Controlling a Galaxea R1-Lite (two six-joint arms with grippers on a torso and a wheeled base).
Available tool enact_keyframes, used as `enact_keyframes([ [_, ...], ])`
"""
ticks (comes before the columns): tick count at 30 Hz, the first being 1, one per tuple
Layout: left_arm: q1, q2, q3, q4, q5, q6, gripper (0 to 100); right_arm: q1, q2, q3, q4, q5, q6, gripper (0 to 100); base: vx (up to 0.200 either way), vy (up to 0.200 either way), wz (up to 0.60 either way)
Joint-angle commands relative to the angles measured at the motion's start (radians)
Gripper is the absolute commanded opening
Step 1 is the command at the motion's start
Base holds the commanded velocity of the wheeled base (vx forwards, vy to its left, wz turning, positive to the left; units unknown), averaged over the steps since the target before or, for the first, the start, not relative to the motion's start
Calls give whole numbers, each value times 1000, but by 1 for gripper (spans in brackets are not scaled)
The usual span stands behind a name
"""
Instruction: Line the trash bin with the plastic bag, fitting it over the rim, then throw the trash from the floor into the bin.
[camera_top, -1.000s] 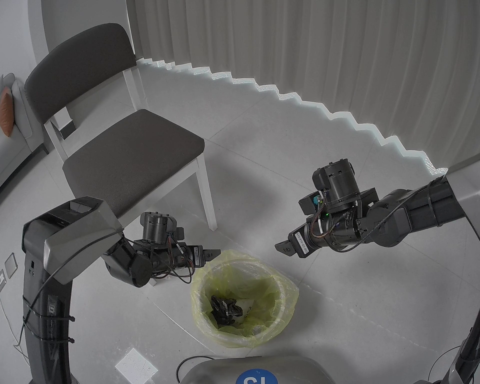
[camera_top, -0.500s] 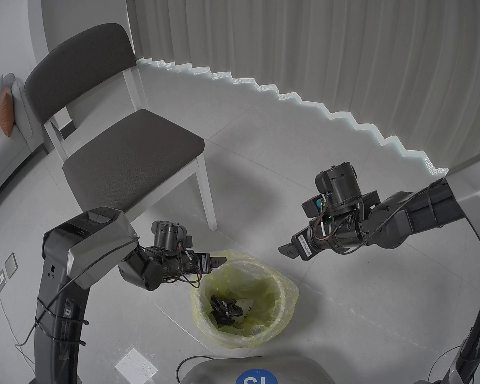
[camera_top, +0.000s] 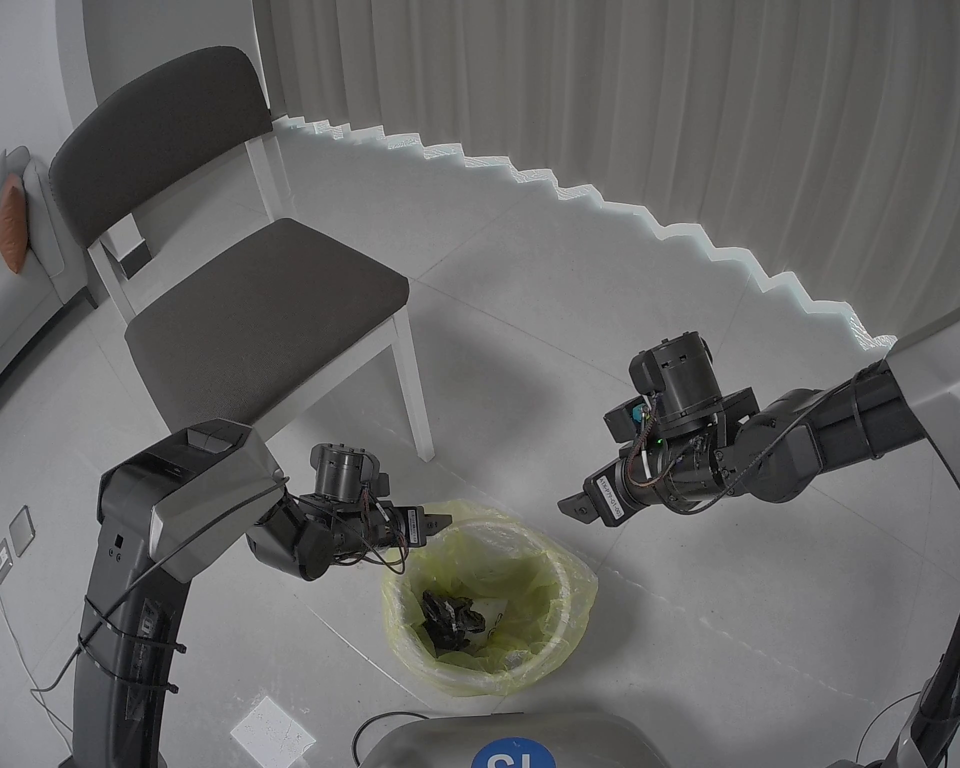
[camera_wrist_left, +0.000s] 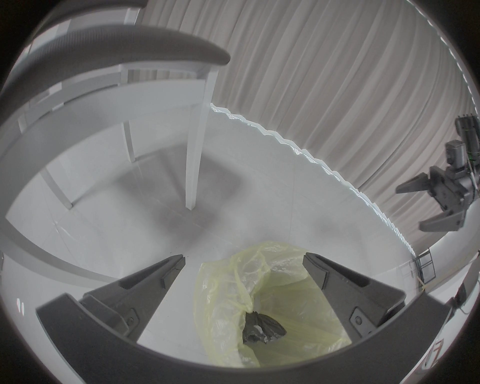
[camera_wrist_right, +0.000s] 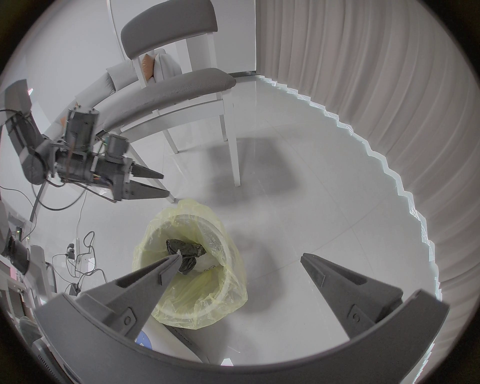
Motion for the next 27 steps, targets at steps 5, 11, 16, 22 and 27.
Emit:
enact_keyframes([
  [5, 1, -2, -1, 1, 3, -1, 0, -4, 7, 2, 0, 0, -1, 100, 0, 0, 0],
  [11, 1, 7, -9, -1, 7, 0, 0, -4, 8, 2, 0, 0, -1, 100, 0, 0, 0],
  [16, 4, 44, -44, 13, 18, 14, 0, -6, 13, 2, 0, 2, -1, 100, 0, 0, 0],
  [22, 4, 79, -150, 123, 20, 22, 0, -10, 21, -1, 0, 3, -2, 100, 0, 0, 0],
  [27, 4, 99, -248, 248, 20, 60, 0, -16, 25, -6, 0, 3, -4, 100, 0, 0, 0],
])
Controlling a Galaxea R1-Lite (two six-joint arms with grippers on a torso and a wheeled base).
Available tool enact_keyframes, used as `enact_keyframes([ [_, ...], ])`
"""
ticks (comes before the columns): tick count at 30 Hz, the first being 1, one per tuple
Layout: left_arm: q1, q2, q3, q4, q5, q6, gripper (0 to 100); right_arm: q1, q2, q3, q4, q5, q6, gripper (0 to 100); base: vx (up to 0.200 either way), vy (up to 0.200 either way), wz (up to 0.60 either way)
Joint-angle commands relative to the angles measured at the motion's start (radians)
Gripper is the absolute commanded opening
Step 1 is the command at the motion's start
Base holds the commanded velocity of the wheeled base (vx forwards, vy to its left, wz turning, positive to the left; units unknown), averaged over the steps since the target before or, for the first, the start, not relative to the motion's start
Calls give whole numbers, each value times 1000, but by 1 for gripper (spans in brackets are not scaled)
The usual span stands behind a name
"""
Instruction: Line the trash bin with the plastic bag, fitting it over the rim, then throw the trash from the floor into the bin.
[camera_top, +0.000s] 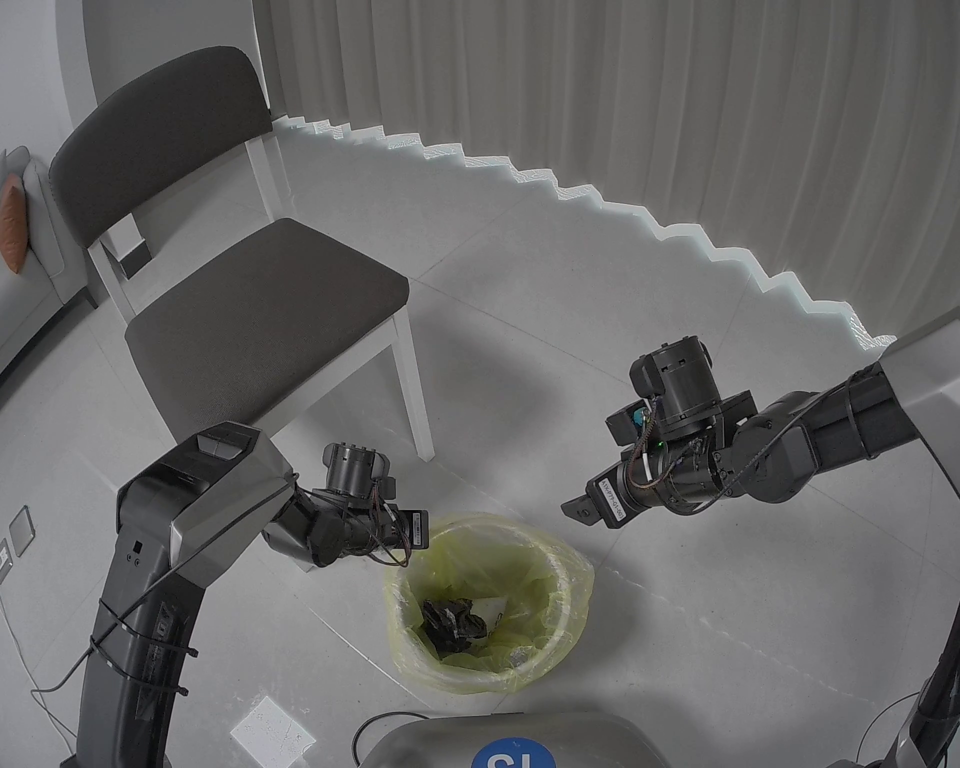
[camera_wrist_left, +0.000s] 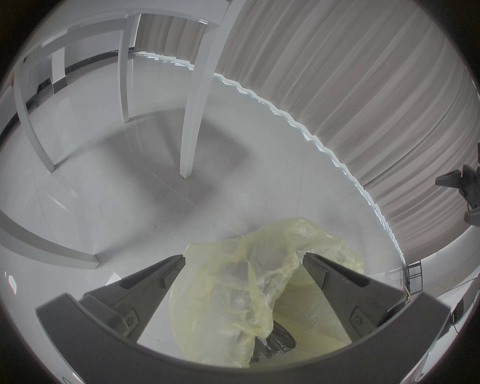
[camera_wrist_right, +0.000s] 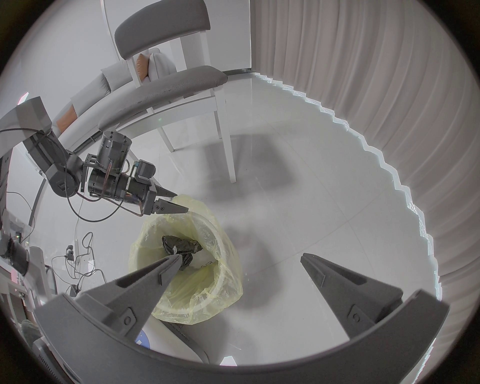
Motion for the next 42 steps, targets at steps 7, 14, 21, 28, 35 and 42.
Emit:
enact_keyframes([
  [7, -3, 70, -194, 133, 0, 39, 0, -18, 19, -11, -1, 8, -6, 100, 0, 0, 0],
  [14, -8, 130, -266, 154, 9, 43, 0, -24, 25, -14, -1, 11, -9, 100, 0, 0, 0],
  [21, -6, 135, -280, 157, 25, 42, 0, -30, 36, -19, -1, 11, -9, 100, 0, 0, 0],
  [28, 2, 82, -245, 156, 23, 34, 0, -33, 57, -27, -2, 13, -6, 100, 0, 0, 0],
  [35, -3, 66, -199, 144, 22, 39, 0, -41, 73, -33, -2, 13, -1, 100, 0, 0, 0],
  [42, 5, 36, -182, 148, 20, 29, 100, -67, 100, -53, -1, 17, -1, 100, 0, 0, 0],
])
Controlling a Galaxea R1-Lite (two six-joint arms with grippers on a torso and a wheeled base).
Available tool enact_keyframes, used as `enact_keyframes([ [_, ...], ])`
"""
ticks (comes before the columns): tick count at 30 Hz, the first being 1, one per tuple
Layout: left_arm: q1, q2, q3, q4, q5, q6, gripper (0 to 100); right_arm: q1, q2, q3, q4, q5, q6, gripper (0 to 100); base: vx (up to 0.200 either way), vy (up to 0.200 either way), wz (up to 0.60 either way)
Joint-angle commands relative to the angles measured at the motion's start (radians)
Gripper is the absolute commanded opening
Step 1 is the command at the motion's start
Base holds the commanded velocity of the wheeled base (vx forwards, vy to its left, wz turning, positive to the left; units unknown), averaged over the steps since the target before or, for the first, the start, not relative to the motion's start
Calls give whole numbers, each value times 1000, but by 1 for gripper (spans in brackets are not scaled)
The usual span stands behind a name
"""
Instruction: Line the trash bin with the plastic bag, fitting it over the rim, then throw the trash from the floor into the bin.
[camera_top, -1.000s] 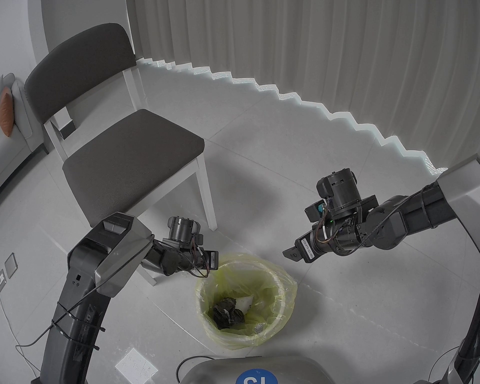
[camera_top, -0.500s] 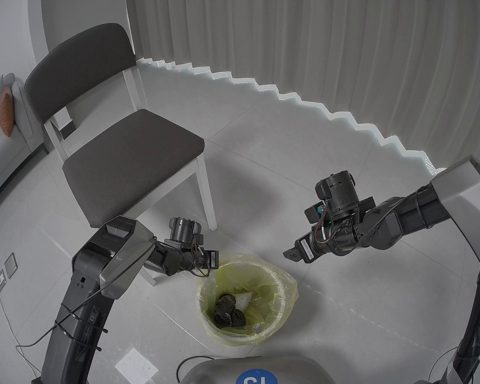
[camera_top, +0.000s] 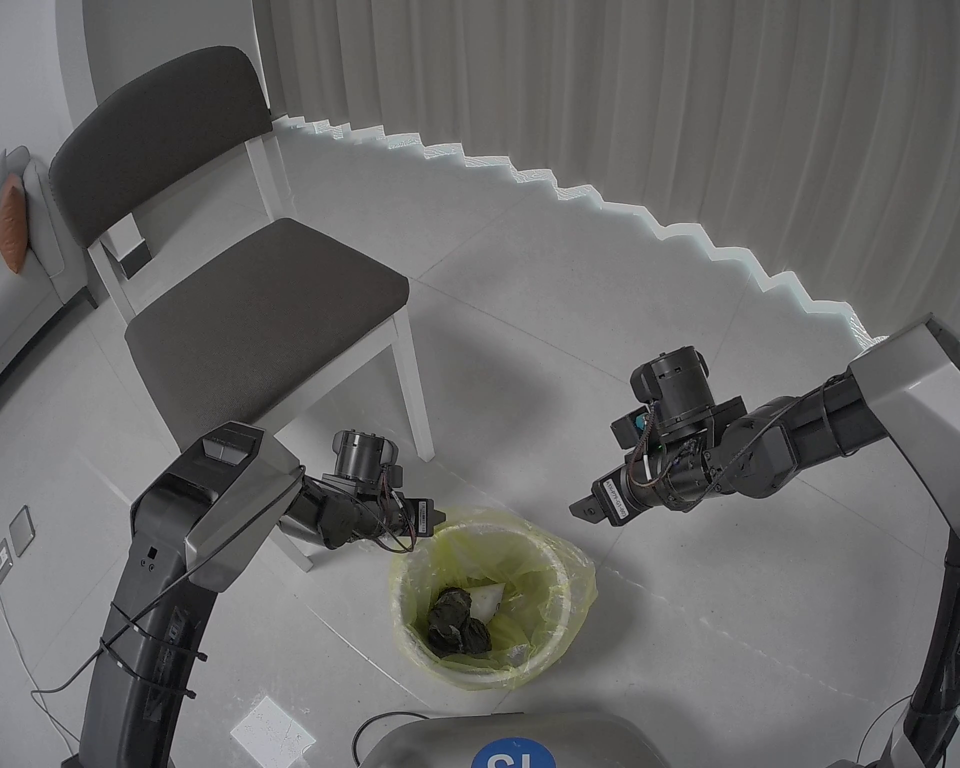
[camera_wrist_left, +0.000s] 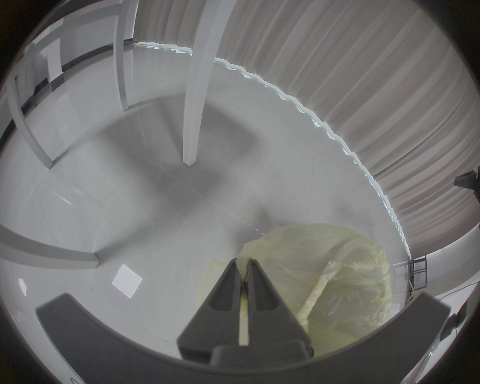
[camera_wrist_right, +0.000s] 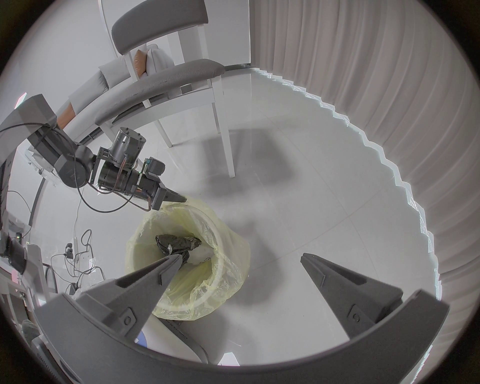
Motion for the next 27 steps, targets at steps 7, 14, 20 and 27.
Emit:
enact_keyframes([
  [7, 27, -87, 99, -21, 0, -1, 100, -56, 90, -39, 2, 35, -8, 100, 0, 0, 0],
  [14, 44, -140, 201, -113, 2, 0, 100, -73, 199, -68, 5, 43, -17, 100, 0, 0, 0],
  [20, 44, -202, 271, -129, 2, -1, 100, -82, 319, -146, 16, 43, -52, 100, 0, 0, 0],
  [27, 49, -249, 362, -203, 2, 4, 100, -93, 396, -238, 96, 43, -81, 100, 0, 0, 0],
])
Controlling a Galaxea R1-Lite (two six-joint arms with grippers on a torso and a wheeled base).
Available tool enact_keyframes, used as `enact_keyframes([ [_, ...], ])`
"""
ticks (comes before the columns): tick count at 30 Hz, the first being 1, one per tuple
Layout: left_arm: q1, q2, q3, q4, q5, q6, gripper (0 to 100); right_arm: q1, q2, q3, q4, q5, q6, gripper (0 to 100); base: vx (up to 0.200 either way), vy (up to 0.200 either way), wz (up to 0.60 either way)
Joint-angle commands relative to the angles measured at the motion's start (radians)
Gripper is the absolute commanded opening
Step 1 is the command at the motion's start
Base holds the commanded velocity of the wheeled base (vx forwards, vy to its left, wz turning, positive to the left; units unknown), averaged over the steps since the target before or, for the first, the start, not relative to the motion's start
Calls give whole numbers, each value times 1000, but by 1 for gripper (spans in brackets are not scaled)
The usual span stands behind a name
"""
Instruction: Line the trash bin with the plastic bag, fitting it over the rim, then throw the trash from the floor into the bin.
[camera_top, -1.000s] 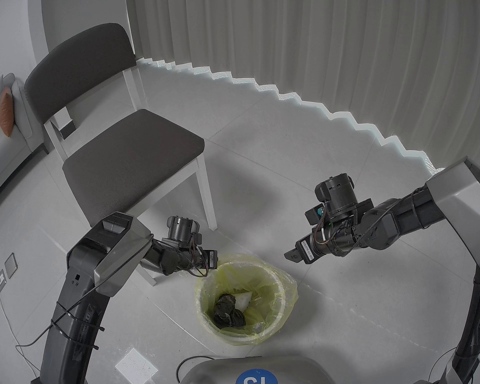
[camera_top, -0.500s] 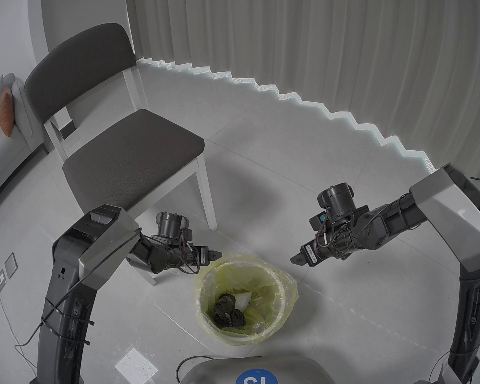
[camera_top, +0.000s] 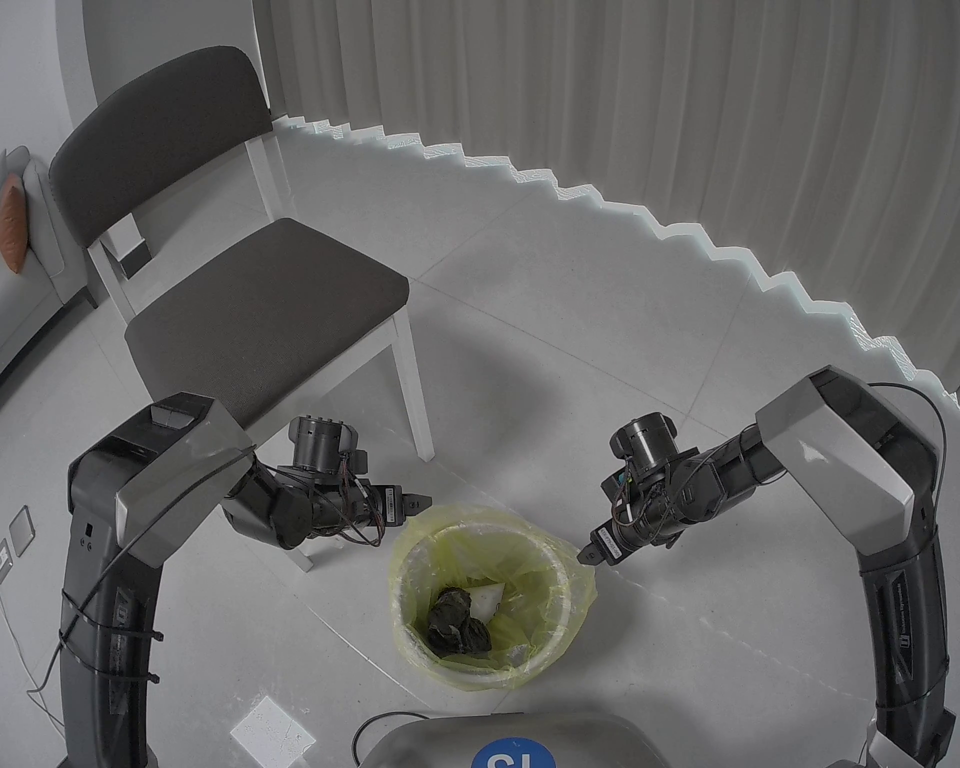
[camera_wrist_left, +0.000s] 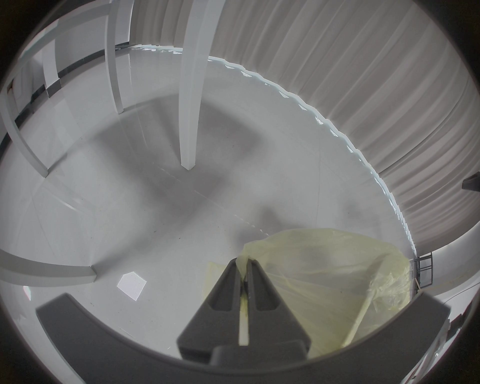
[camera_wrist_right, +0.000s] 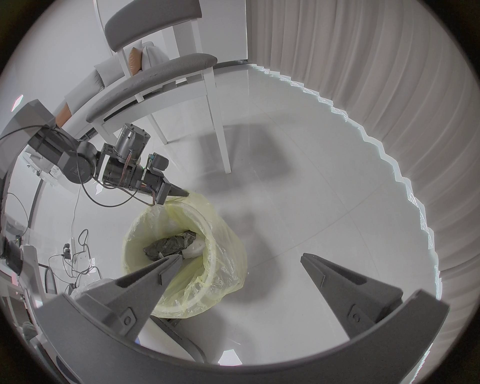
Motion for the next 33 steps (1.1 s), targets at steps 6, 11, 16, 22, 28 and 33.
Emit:
enact_keyframes([
  [6, -5, -124, 144, -93, 0, 0, 100, -10, 147, -196, 150, 3, -23, 100, 0, 0, 0],
  [11, -6, -156, 163, -96, 0, 0, 100, -16, 181, -317, 275, 31, -46, 100, 0, 0, 0],
  [16, -9, -175, 180, -97, 0, 0, 100, -24, 253, -508, 382, 31, -47, 100, 0, 0, 0],
  [22, -12, -176, 190, -97, 0, 0, 100, -24, 314, -515, 473, 31, -43, 100, 0, 0, 0],
  [28, -19, -176, 194, -97, 1, 0, 100, -13, 385, -515, 526, 31, -34, 100, 0, 0, 0],
  [33, -17, -190, 209, -97, 1, -2, 100, -16, 373, -515, 575, 32, -34, 100, 0, 0, 0],
])
